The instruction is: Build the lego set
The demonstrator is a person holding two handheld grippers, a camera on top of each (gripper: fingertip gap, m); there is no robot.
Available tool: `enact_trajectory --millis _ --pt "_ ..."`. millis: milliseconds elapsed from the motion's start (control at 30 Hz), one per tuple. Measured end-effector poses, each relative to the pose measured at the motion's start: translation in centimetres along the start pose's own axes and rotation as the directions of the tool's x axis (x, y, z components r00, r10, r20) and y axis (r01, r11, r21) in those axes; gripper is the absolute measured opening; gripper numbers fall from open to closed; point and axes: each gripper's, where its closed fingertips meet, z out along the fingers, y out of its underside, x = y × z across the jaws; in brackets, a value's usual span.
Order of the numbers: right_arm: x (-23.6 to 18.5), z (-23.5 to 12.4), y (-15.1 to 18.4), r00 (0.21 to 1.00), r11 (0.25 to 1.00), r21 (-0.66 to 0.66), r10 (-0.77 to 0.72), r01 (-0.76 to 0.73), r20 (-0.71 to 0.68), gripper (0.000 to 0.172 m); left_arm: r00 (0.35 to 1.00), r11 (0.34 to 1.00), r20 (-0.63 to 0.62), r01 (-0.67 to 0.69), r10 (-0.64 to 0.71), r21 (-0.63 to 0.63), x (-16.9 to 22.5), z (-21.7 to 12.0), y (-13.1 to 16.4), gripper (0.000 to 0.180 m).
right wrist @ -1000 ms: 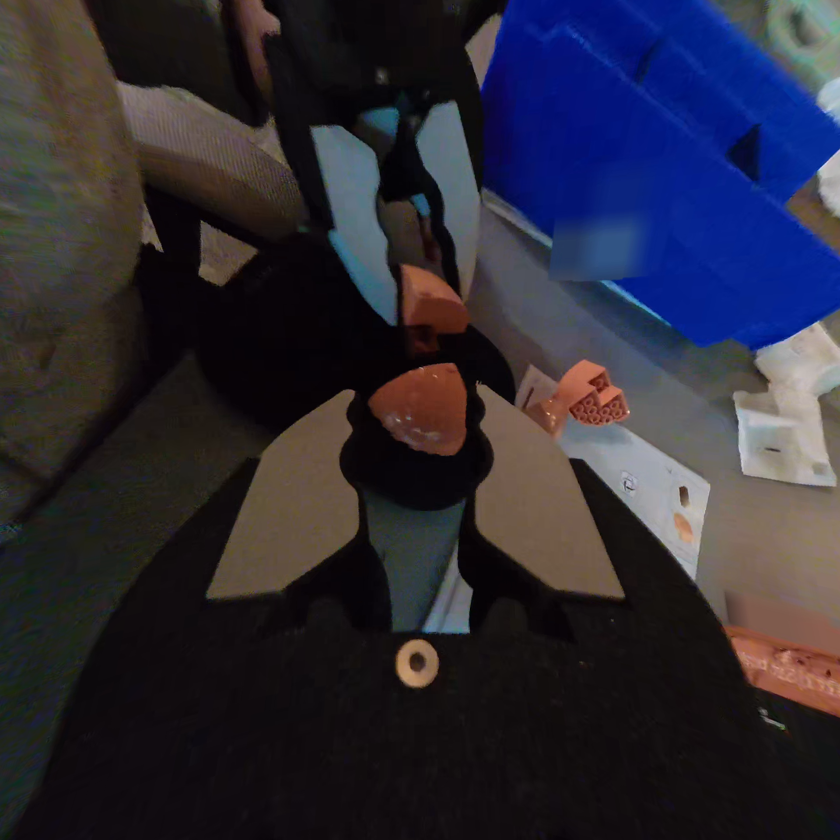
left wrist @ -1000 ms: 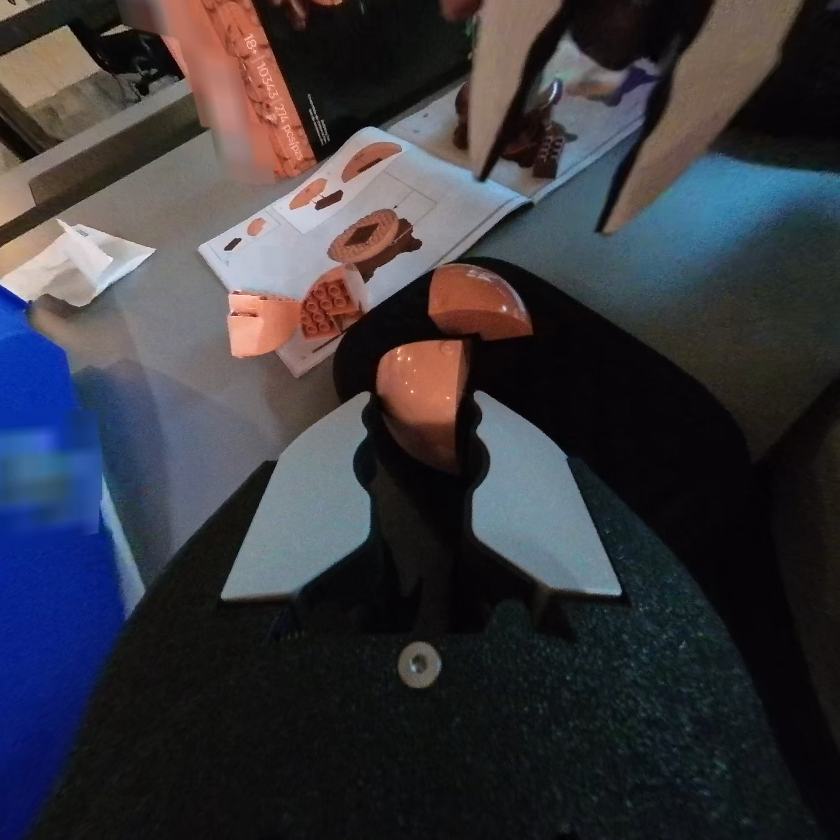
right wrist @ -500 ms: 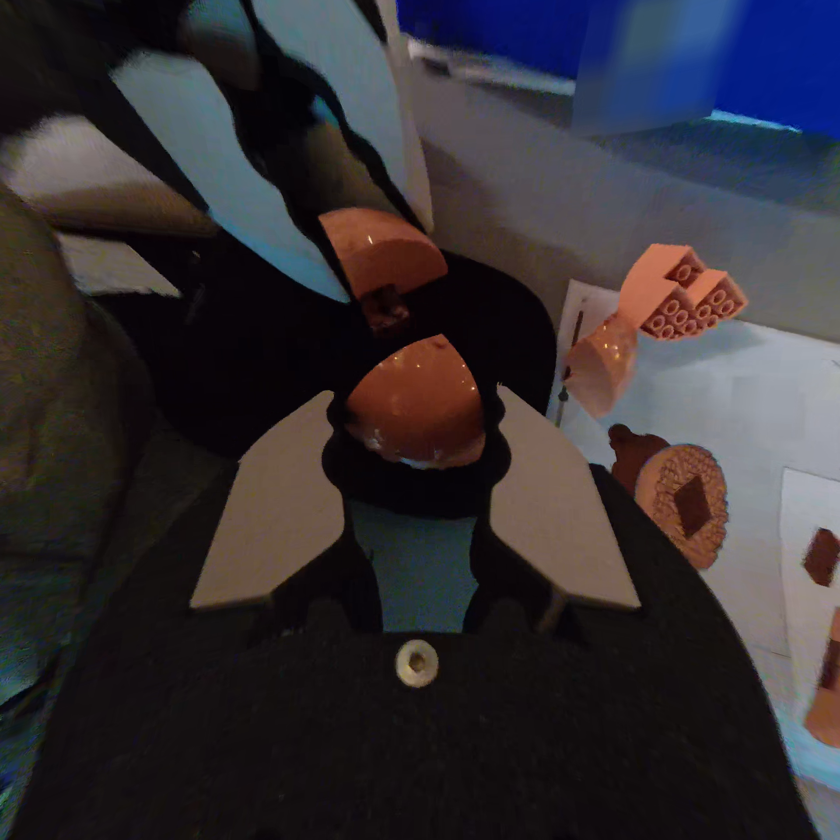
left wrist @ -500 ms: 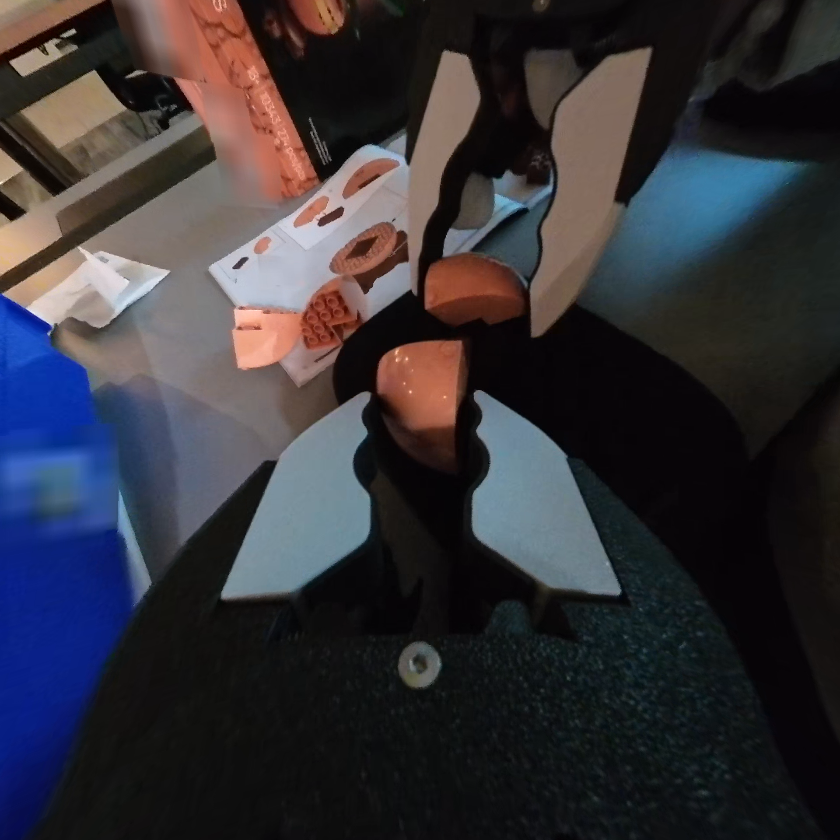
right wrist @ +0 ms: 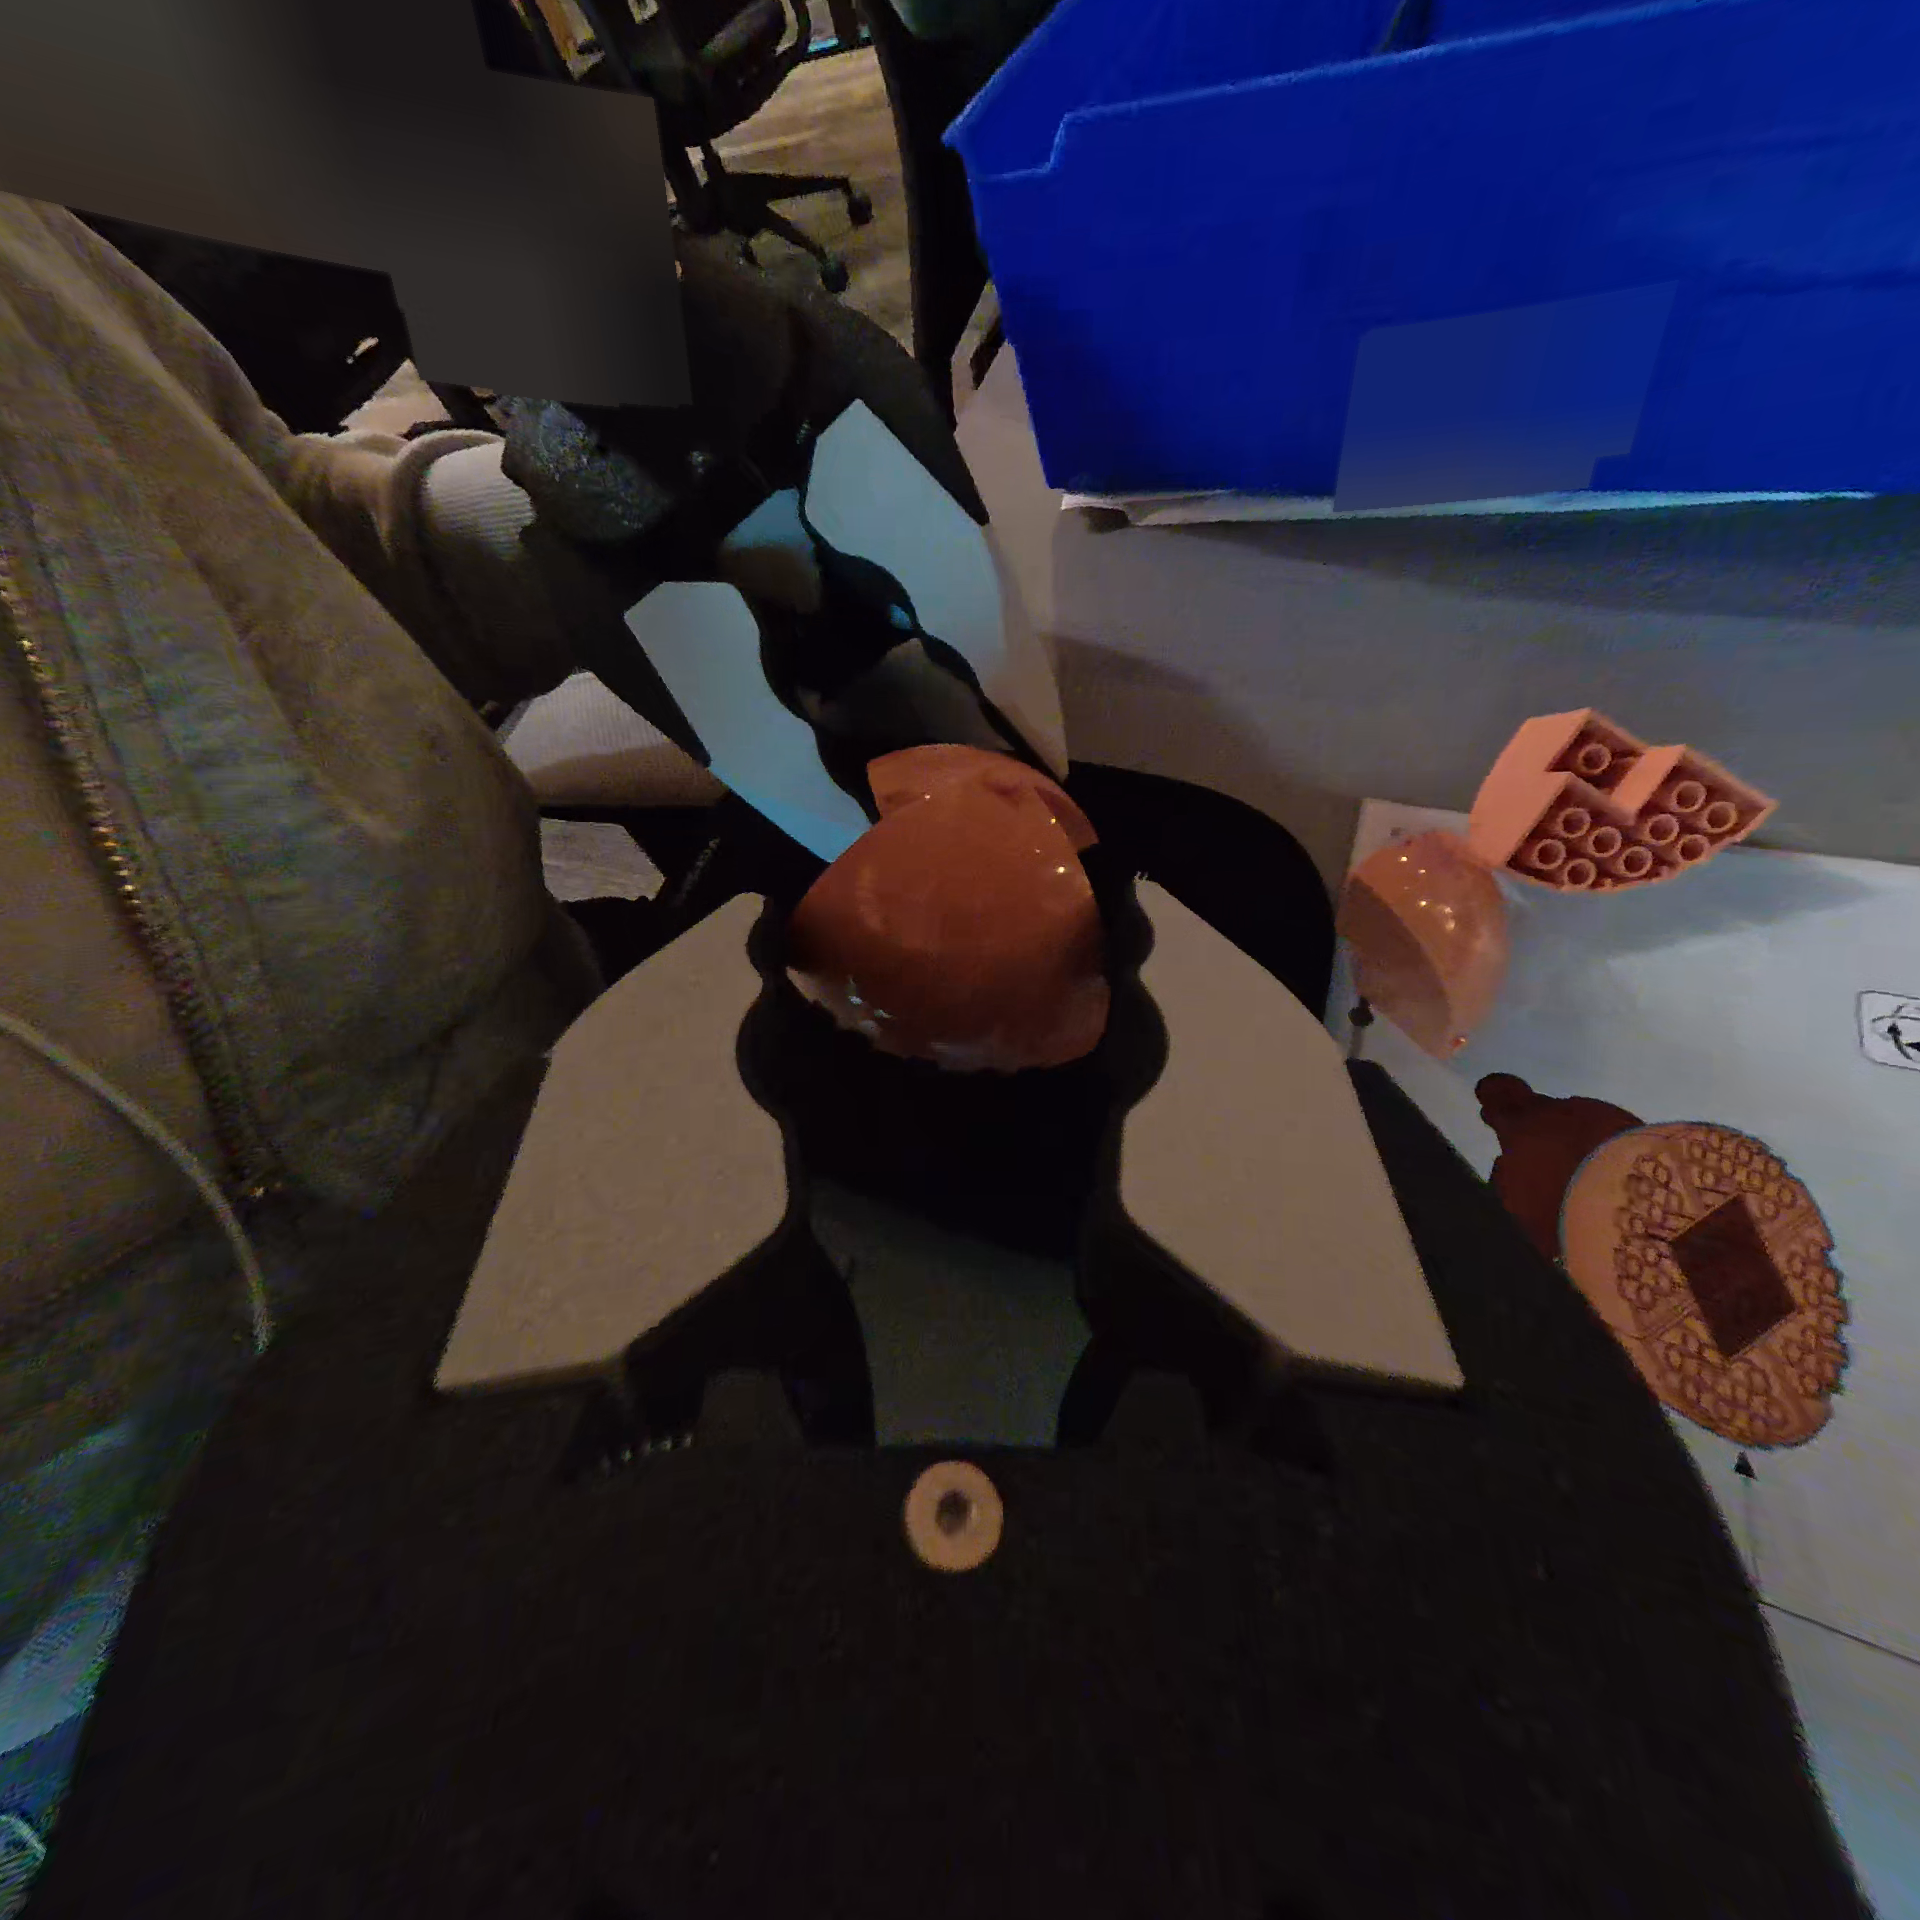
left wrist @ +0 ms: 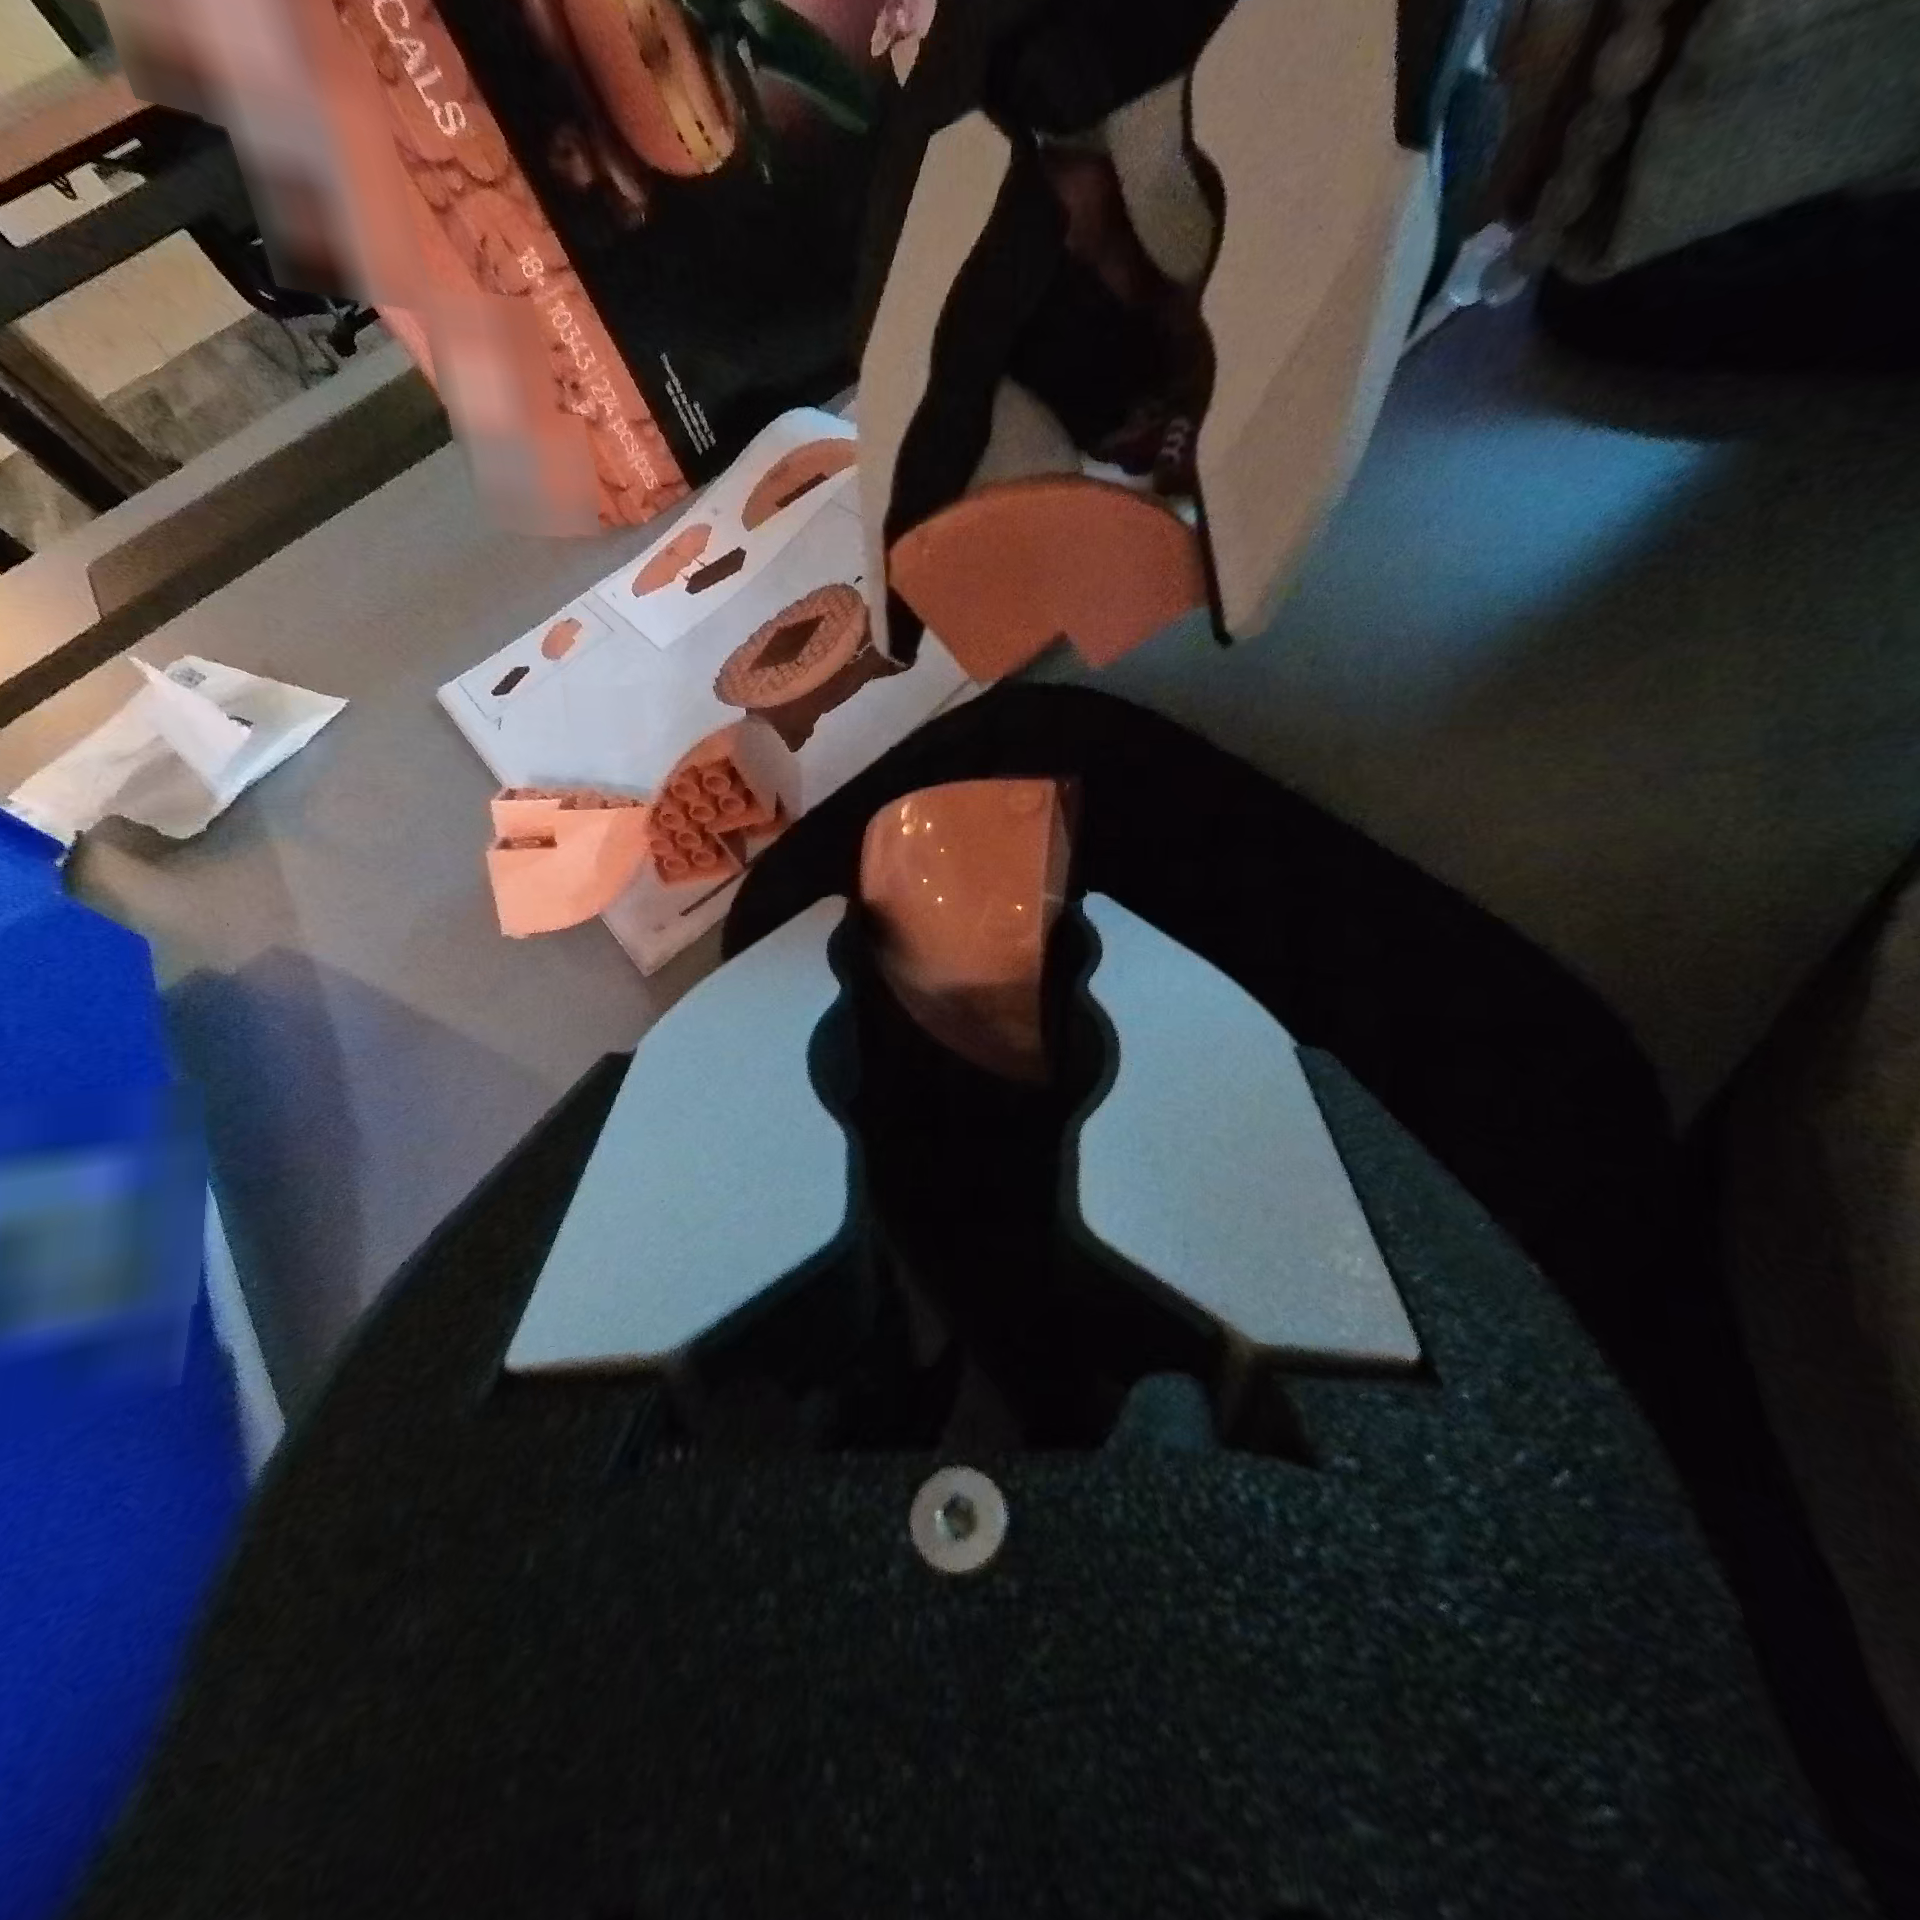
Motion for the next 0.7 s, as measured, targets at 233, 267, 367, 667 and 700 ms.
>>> enact_trajectory --millis 233,267,367,667,700 --pt "0.0 -0.5 -0.4 1.000 0.999 0.046 -0.017 0.018 -0.013 0.059 1.000 1.000 0.004 0.017 -0.017 0.007 0.0 0.0 -0.3 0.037" --pt "0.1 -0.5 -0.3 1.000 0.999 0.041 -0.017 0.018 -0.017 0.059 1.000 1.000 0.009 0.015 -0.015 -0.004 -0.1 0.1 -0.2 0.036" --pt "0.1 -0.5 0.6 0.998 0.997 -0.013 -0.070 0.070 -0.002 0.059 1.000 0.999 0.026 -0.011 0.012 -0.033 -0.2 0.1 0.2 0.037" --pt "-0.8 2.1 3.6 0.756 0.765 -0.118 -0.578 0.633 0.308 0.059 0.995 0.997 0.097 -0.004 0.011 -0.076 -1.8 -1.3 1.2 0.037" --pt "-0.5 2.3 3.7 0.746 0.754 -0.131 -0.579 0.643 0.329 0.059 0.995 0.997 0.104 -0.004 0.012 -0.082 -1.9 -1.5 1.3 0.037"
